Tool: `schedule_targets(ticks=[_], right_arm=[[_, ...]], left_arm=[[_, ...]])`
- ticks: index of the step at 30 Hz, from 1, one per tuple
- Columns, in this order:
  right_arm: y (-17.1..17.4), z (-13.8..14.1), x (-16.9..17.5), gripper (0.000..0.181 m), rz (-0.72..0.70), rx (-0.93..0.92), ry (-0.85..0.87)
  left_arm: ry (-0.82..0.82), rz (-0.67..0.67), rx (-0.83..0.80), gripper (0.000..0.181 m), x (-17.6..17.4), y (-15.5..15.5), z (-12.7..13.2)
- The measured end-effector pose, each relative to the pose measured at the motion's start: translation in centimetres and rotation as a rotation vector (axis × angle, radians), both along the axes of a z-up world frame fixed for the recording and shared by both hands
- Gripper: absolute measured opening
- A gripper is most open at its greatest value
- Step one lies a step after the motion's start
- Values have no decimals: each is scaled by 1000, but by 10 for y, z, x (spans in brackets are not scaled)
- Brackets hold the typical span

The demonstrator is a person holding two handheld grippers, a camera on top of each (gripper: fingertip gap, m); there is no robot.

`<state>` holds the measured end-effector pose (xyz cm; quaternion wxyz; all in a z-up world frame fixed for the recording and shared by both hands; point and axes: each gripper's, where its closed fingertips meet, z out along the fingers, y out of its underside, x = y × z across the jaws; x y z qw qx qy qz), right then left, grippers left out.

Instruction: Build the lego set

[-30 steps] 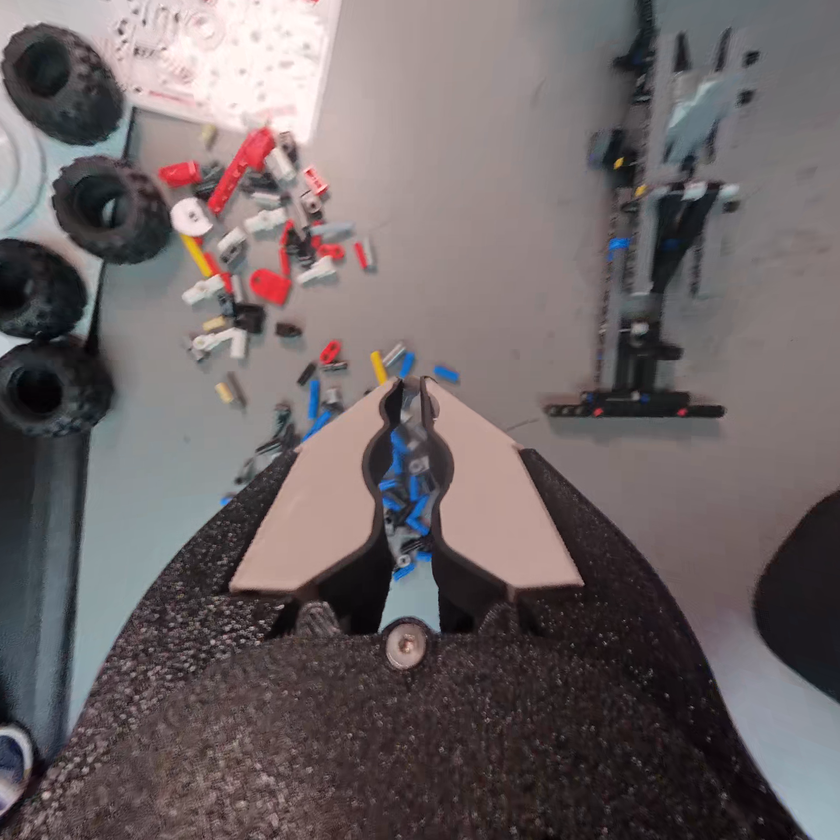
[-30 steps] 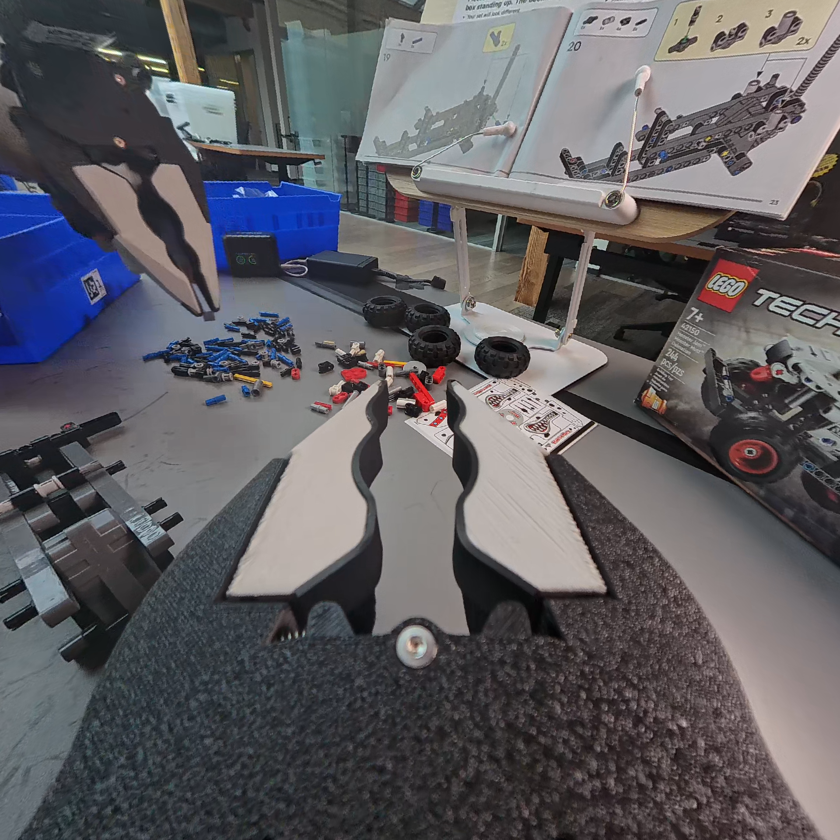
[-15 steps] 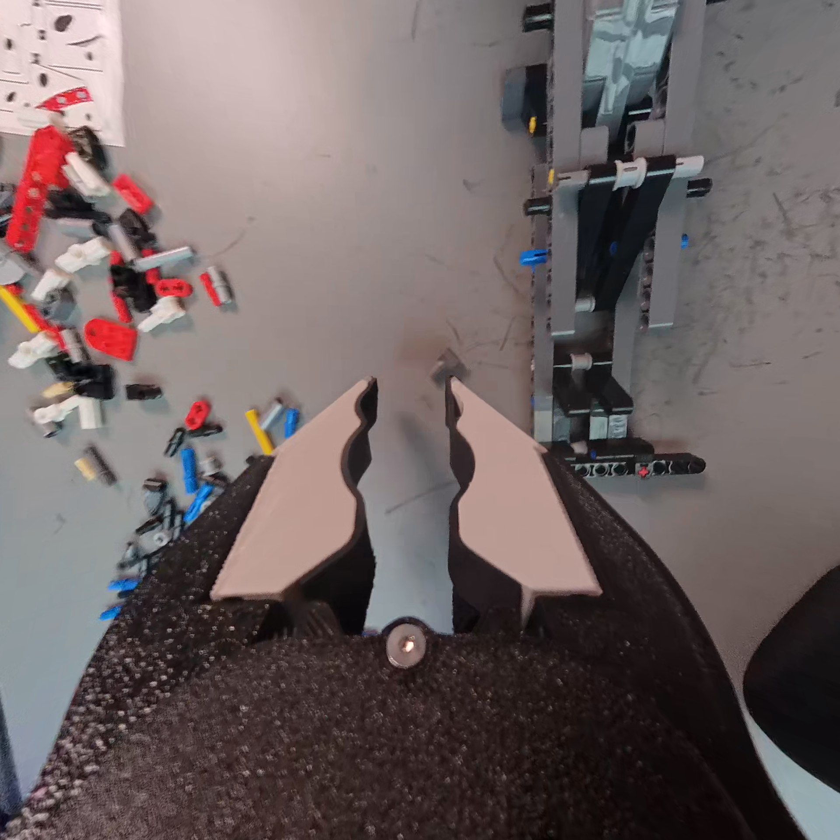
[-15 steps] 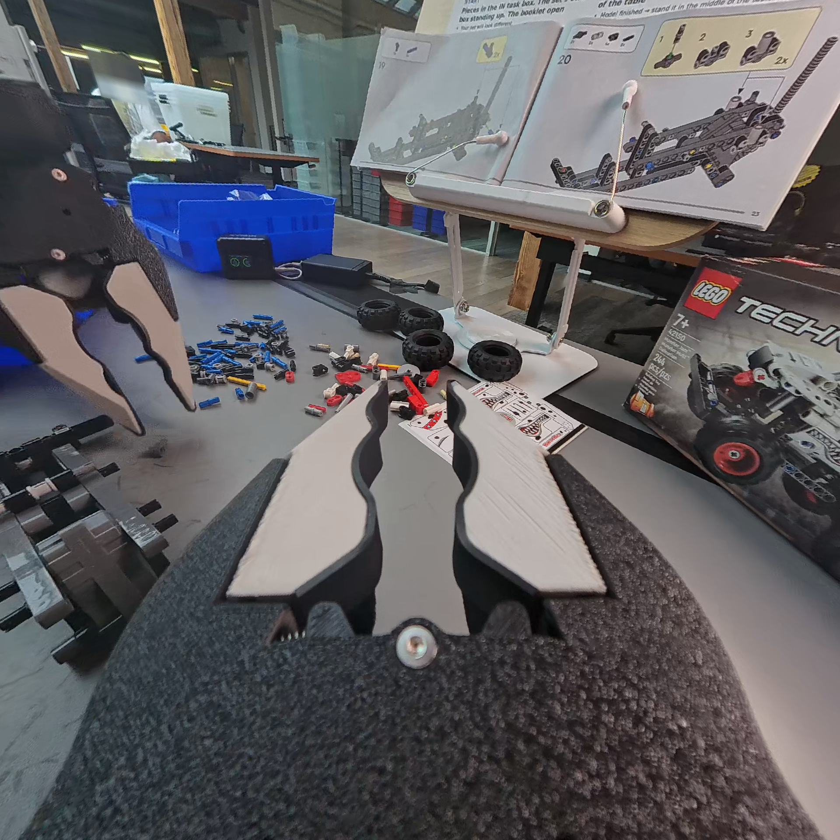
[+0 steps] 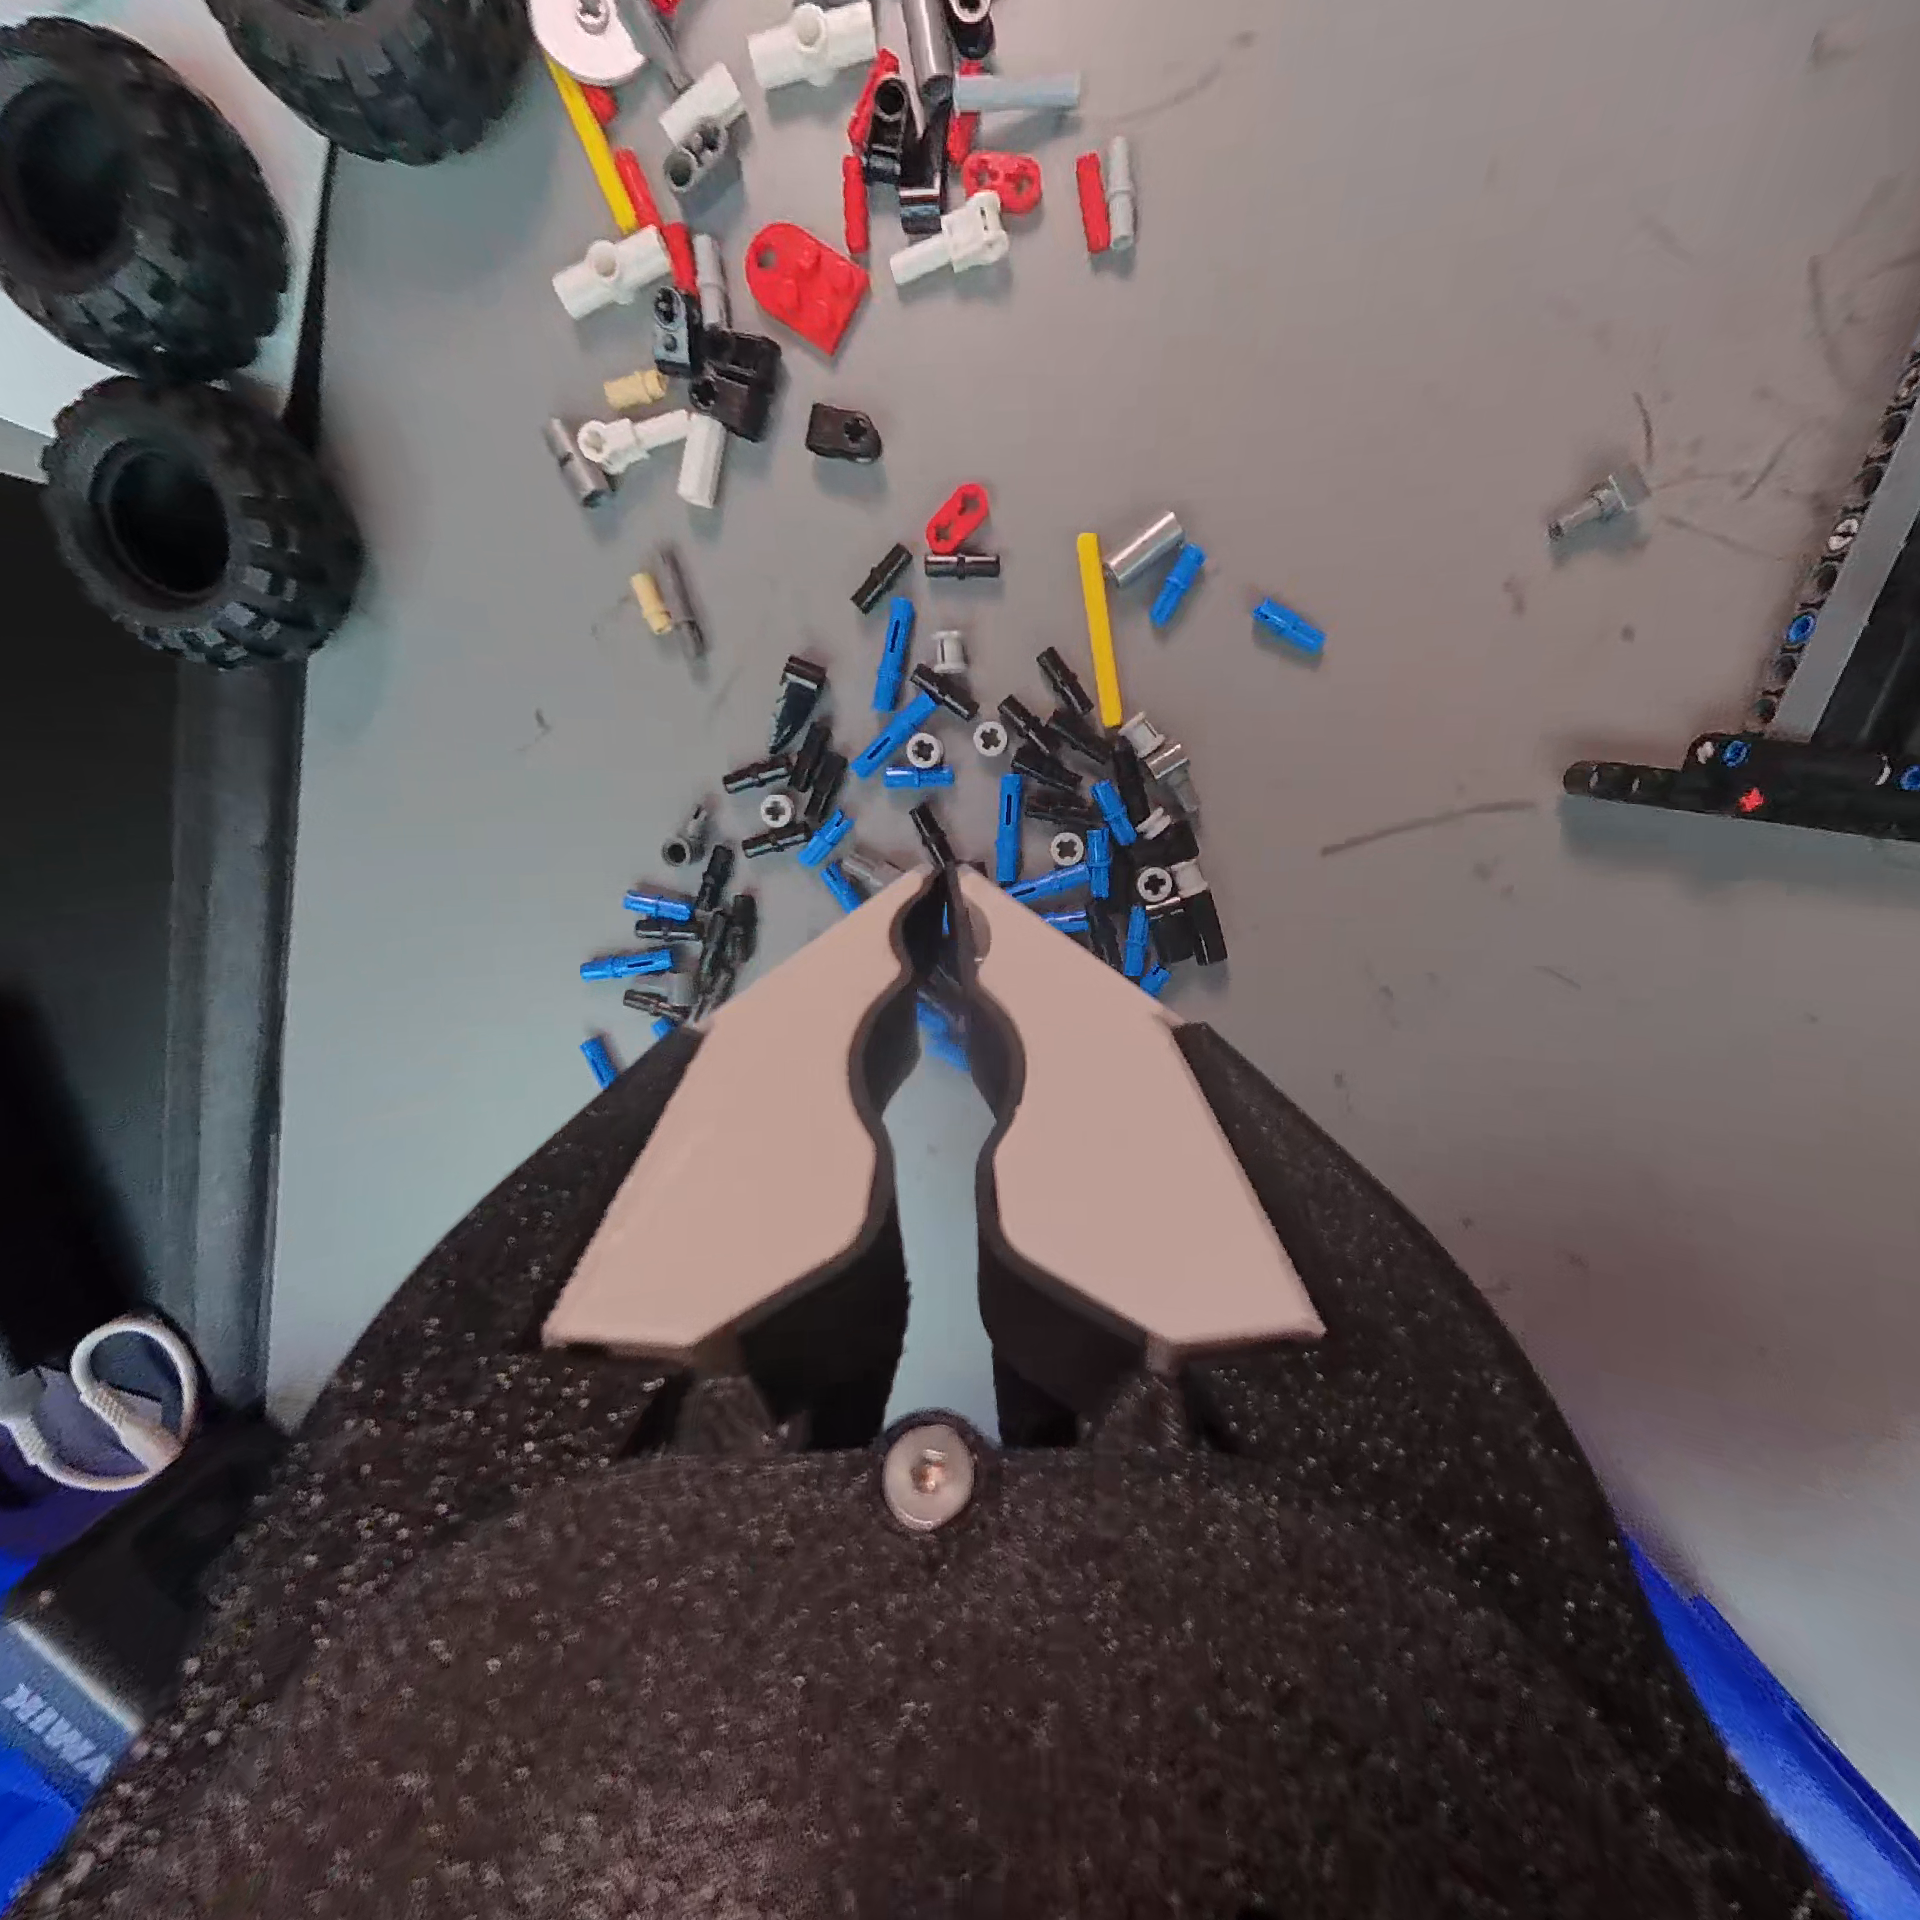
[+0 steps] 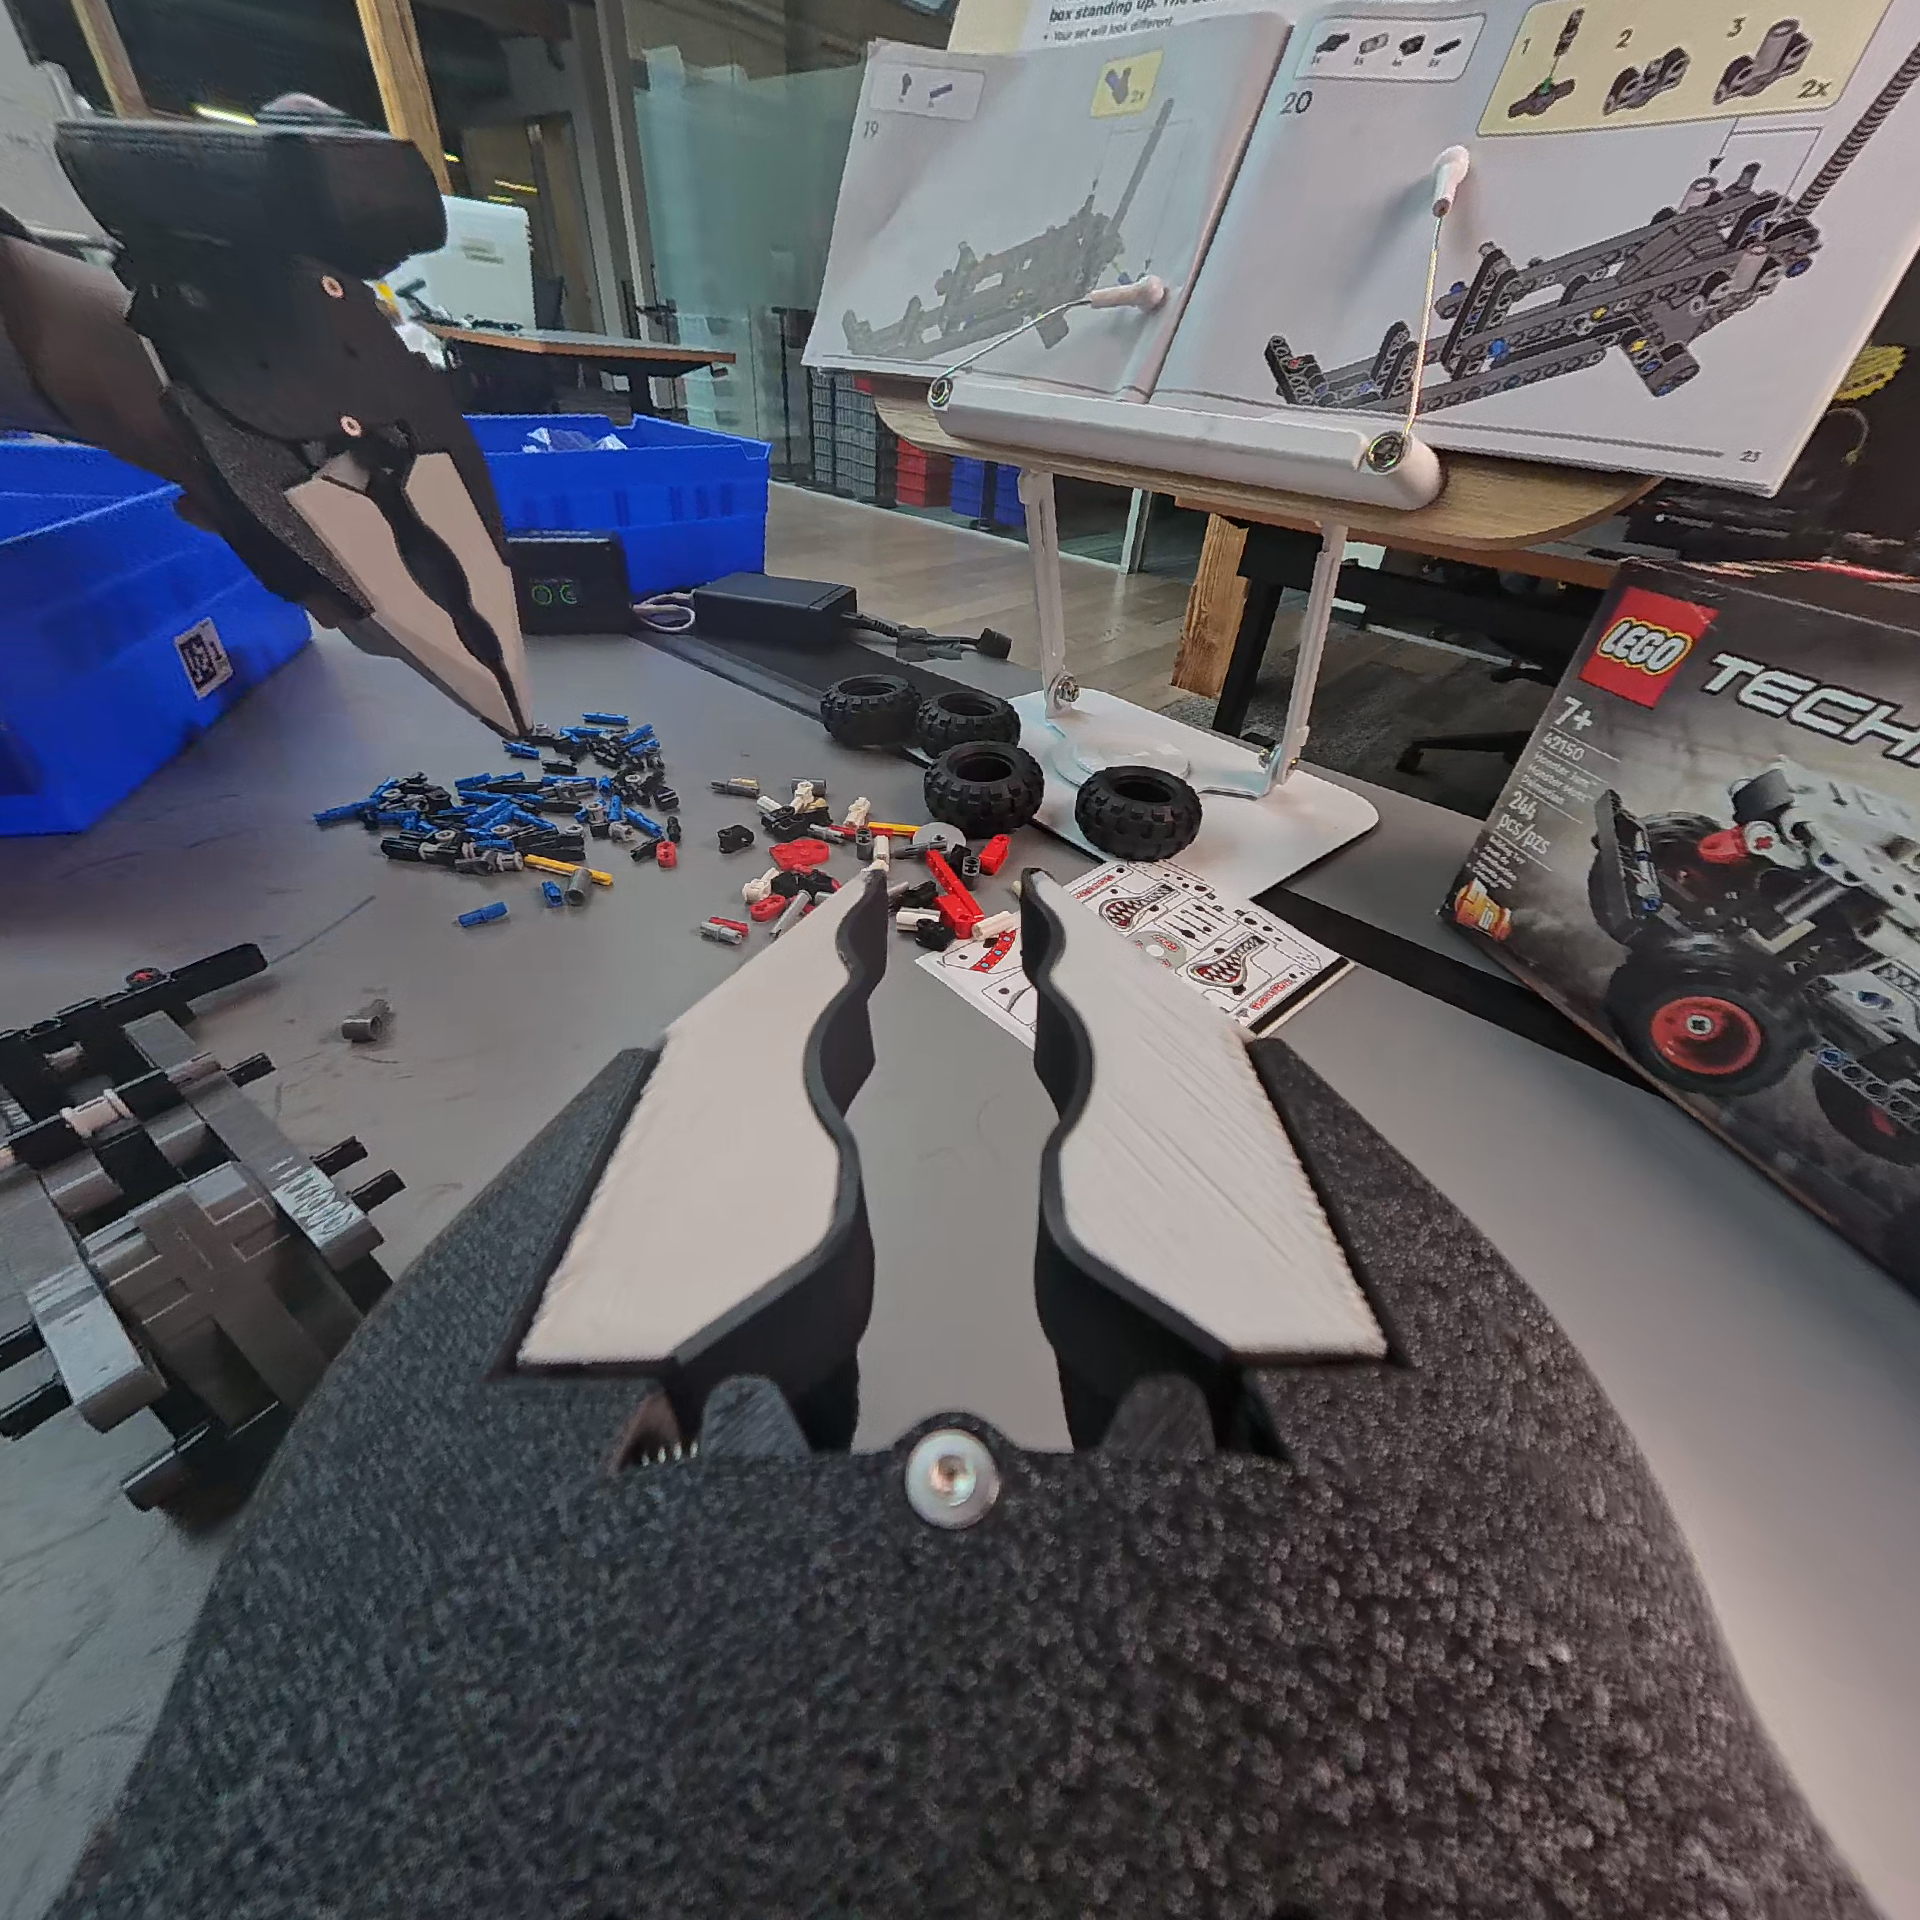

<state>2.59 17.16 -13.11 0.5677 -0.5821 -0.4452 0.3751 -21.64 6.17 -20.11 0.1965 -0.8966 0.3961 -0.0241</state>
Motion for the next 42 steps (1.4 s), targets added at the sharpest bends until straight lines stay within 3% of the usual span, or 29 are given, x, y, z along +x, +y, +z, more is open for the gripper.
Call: schedule_targets(ticks=[5,9,13,20,32,40,42], right_arm=[[1,1,1,25,0,-10,7],[0,0,0,25,4,-6,-1],[-1,-1,-1,25,8,5,-11],[-1,-2,-1,25,9,9,-14],[-2,-3,-1,25,11,16,-22],[-3,-3,-2,25,12,21,-26],[-3,-3,-2,25,13,23,-27]], left_arm=[[-34,-64,-82,1,10,-13,-11],[-95,-129,-103,16,33,-22,-11],[-58,-169,-102,15,48,-22,-21],[11,-184,-98,13,44,-19,-32],[29,-183,-42,1,47,-17,-30],[22,-161,-12,2,46,-19,-17],[19,-149,-18,13,47,-19,-21]])
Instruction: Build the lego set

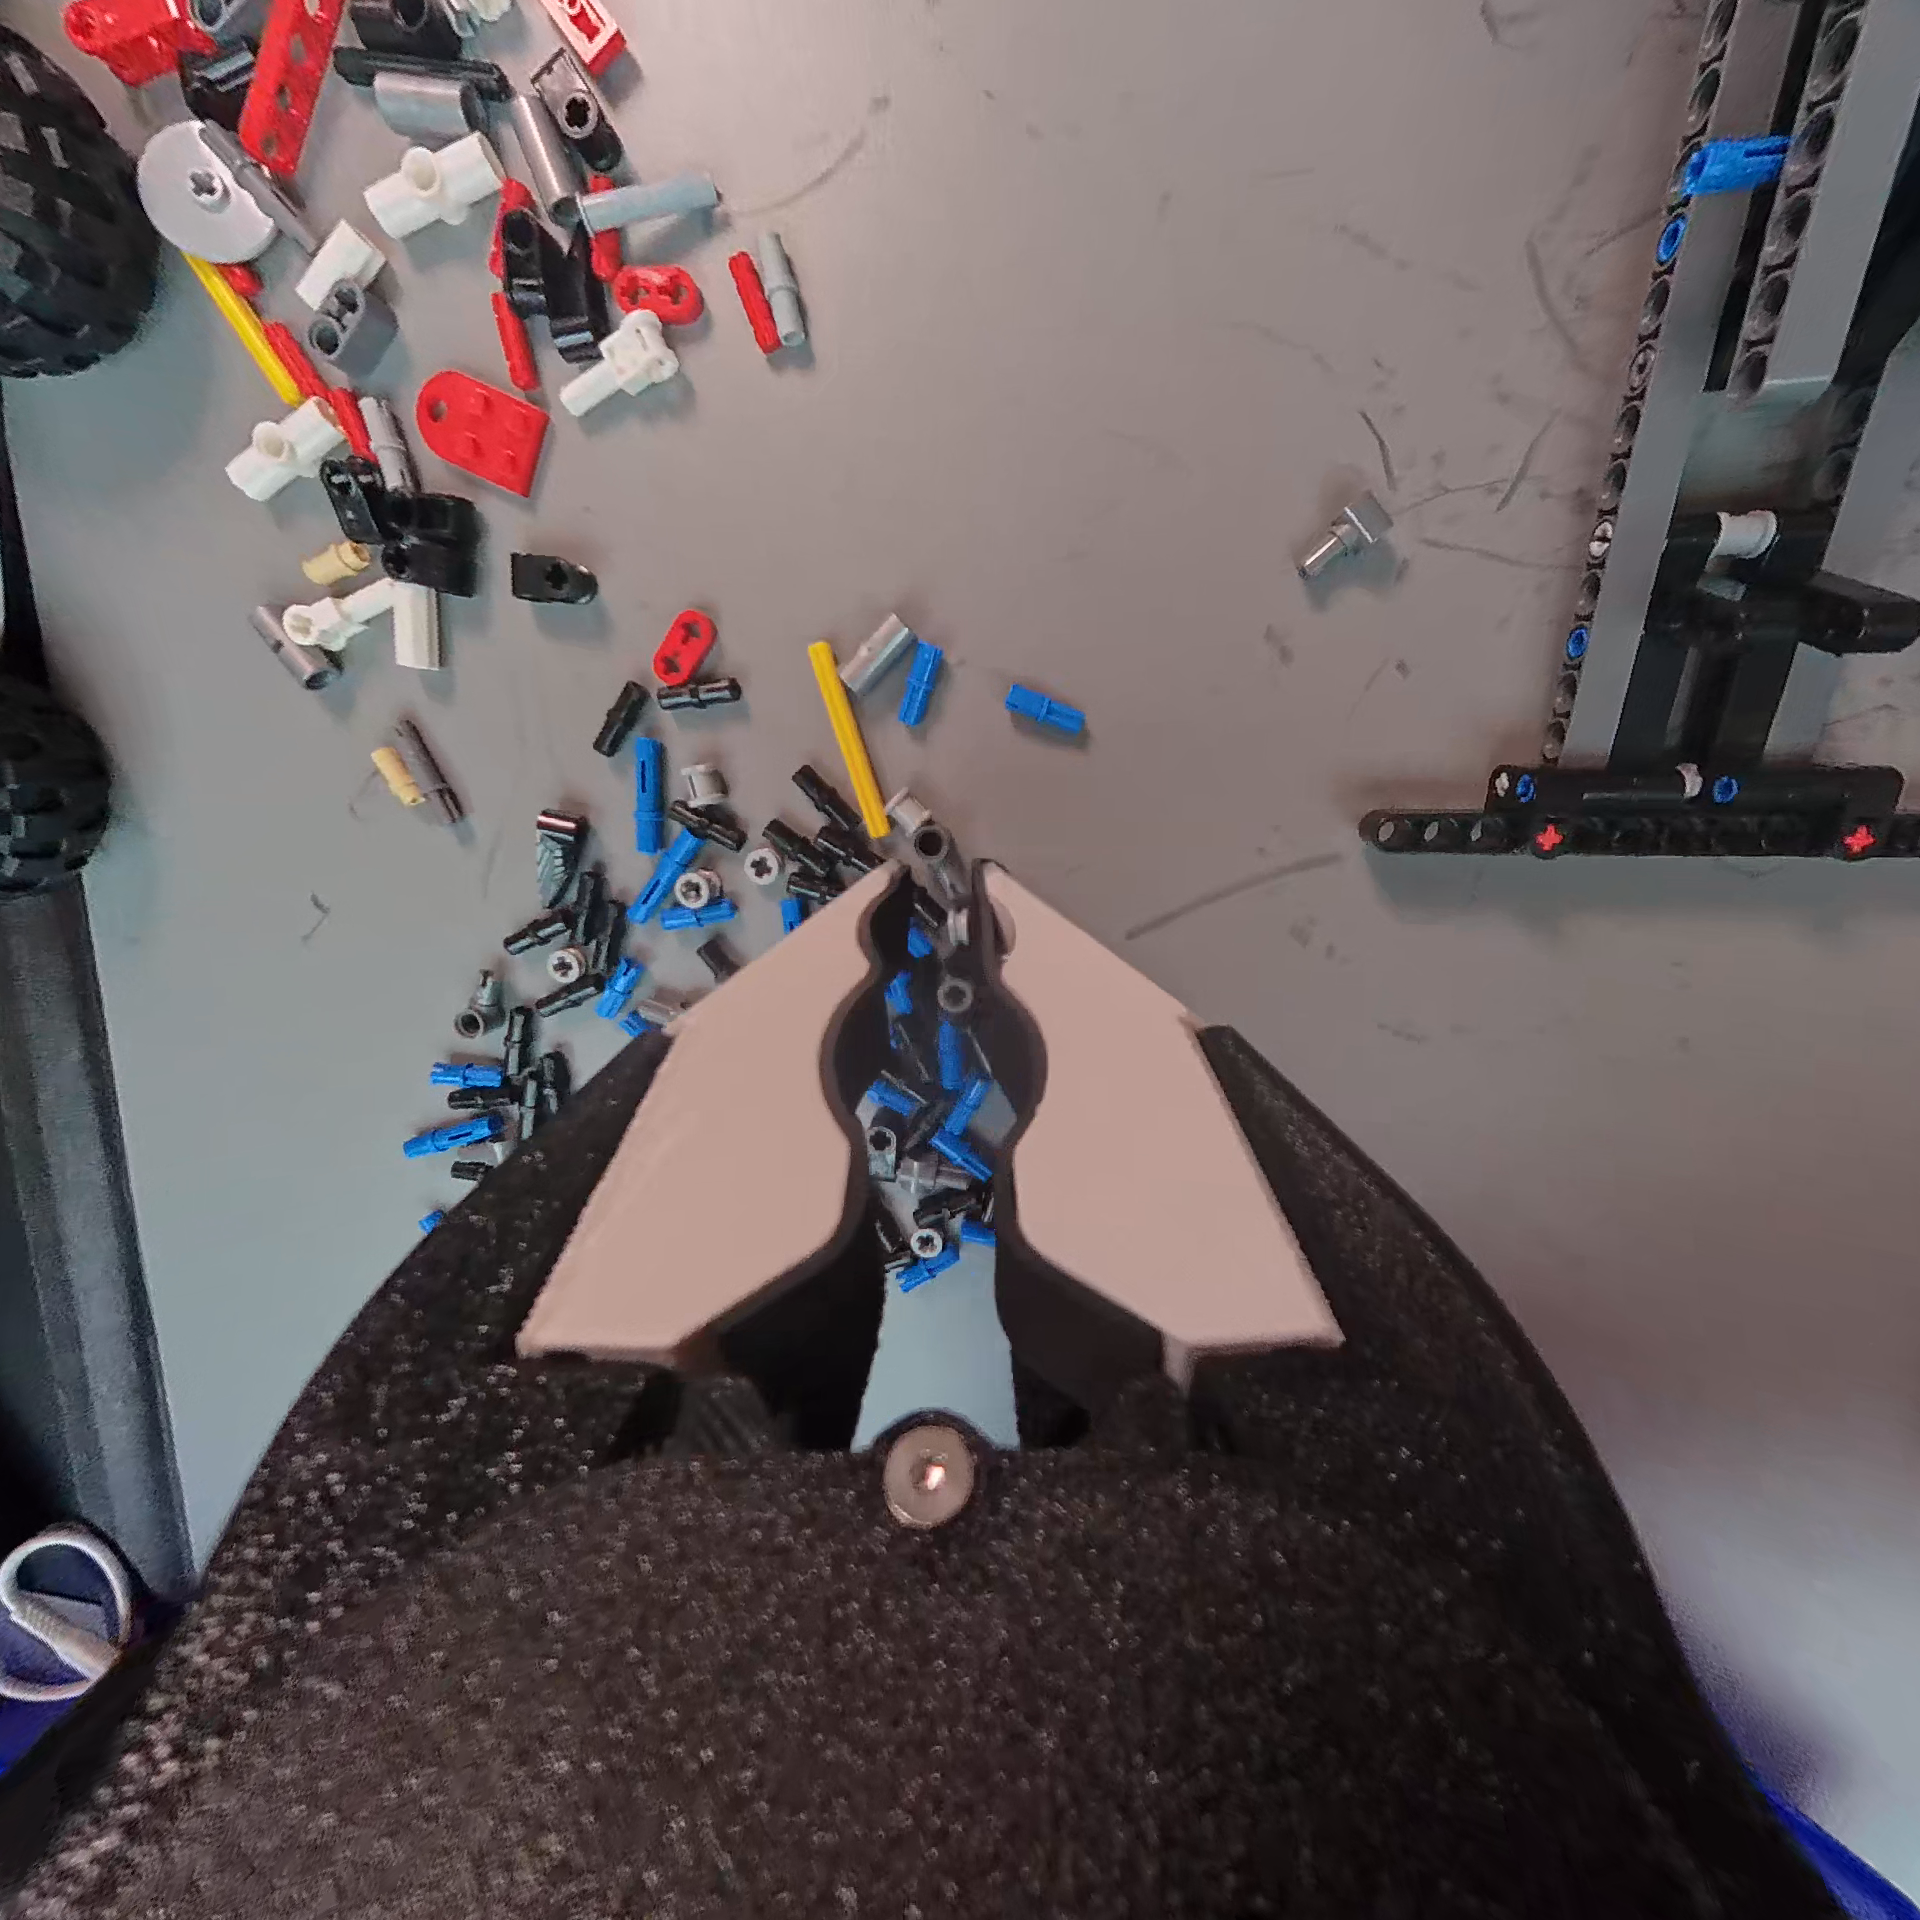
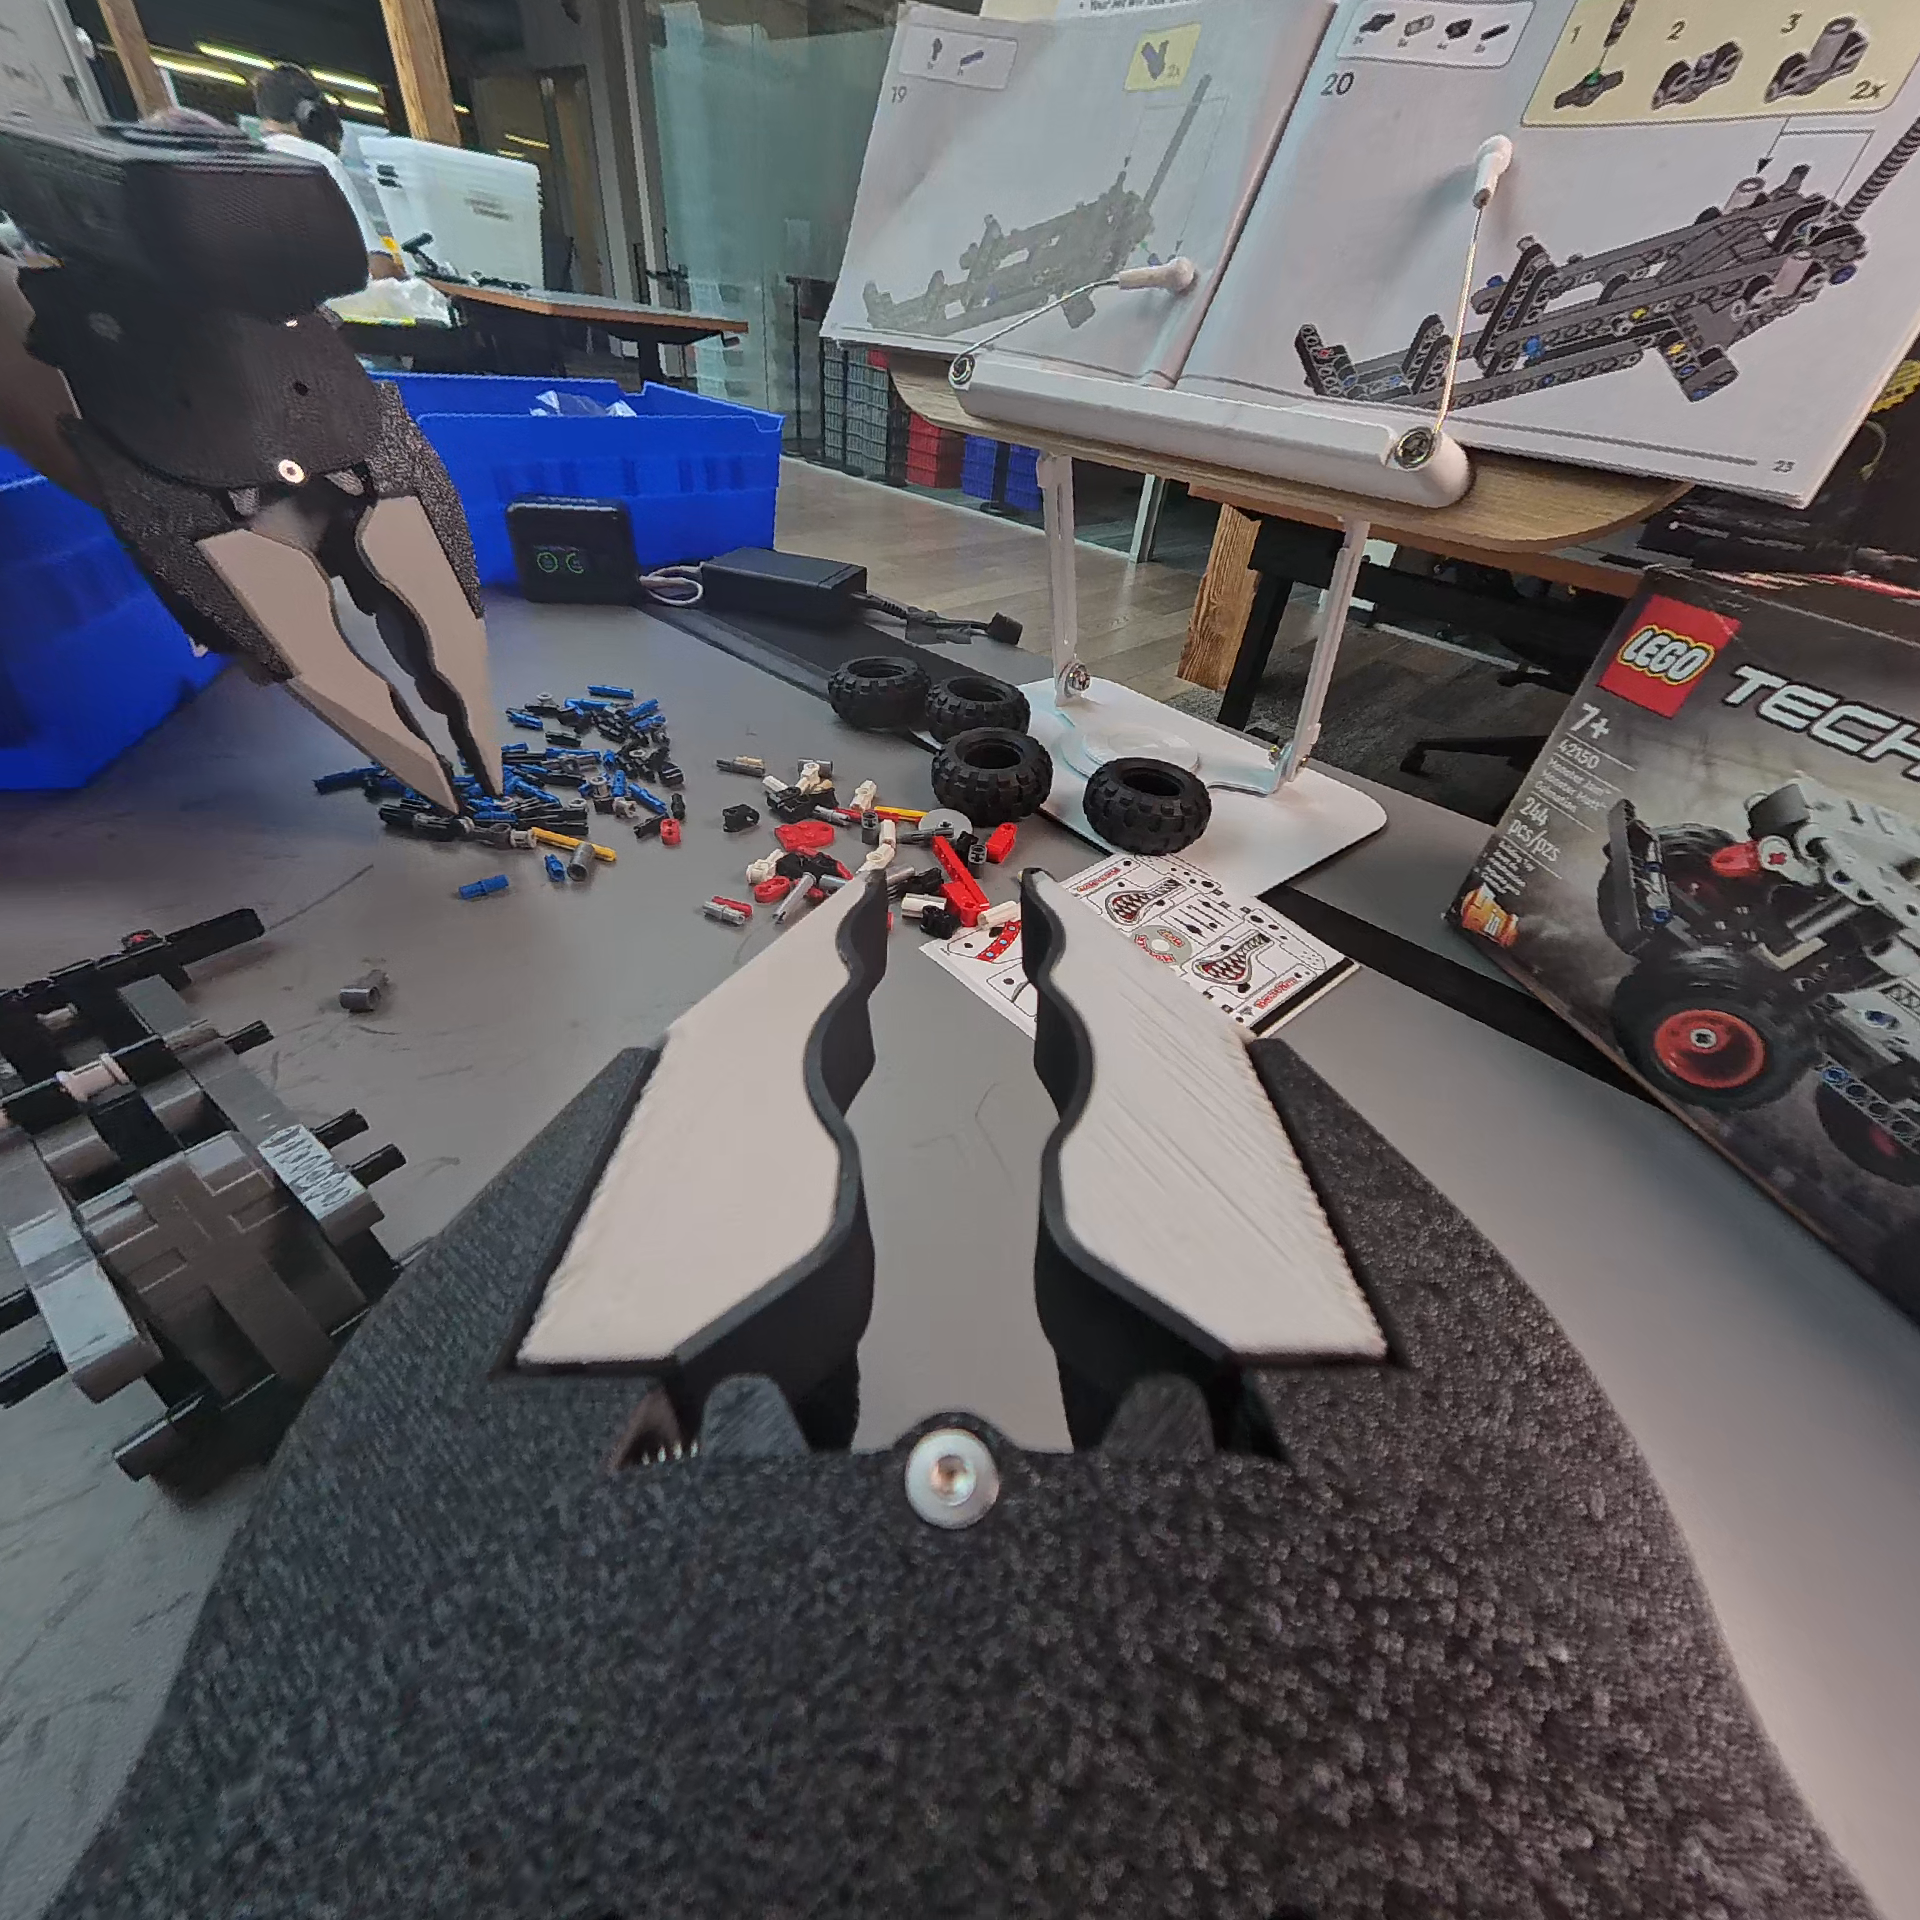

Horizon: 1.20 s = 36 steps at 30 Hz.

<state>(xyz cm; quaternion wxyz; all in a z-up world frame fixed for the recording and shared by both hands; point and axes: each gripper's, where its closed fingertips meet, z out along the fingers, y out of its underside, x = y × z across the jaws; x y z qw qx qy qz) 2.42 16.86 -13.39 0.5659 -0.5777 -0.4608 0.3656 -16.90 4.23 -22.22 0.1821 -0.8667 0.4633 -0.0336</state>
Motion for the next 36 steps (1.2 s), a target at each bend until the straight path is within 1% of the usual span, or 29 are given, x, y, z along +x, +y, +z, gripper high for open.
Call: schedule_targets(ticks=[1,3,6,8,12,15,17,19,21,23,26,32,36], right_arm=[[0,0,0,25,0,0,0],[0,0,0,25,0,1,-1],[0,0,0,25,-1,3,-3],[0,0,0,25,-1,2,-3],[1,-1,0,25,-1,1,-4],[1,0,1,25,-2,1,-4],[1,0,1,25,-1,-2,-3],[1,-1,0,25,0,-1,-7],[0,-1,0,25,3,3,-10],[-2,-1,-1,25,7,3,-9],[-2,1,-1,25,5,15,-7],[0,4,2,25,-3,14,6],[1,2,1,25,0,8,2]], left_arm=[[2,7,-2,17,0,0,-2],[7,12,-4,17,1,1,-6],[16,15,-10,15,1,2,-12],[20,15,-10,11,1,3,-13],[25,9,-7,8,2,5,-13],[25,0,2,8,3,3,-6],[-29,-2,12,8,16,1,7],[-85,-29,19,9,38,-4,19],[-111,-64,21,9,62,-9,23],[-114,-86,28,9,79,-11,19],[-117,-92,30,9,91,-8,9],[-104,-98,-13,9,97,-7,-12],[-121,-99,-21,9,98,-7,-13]])
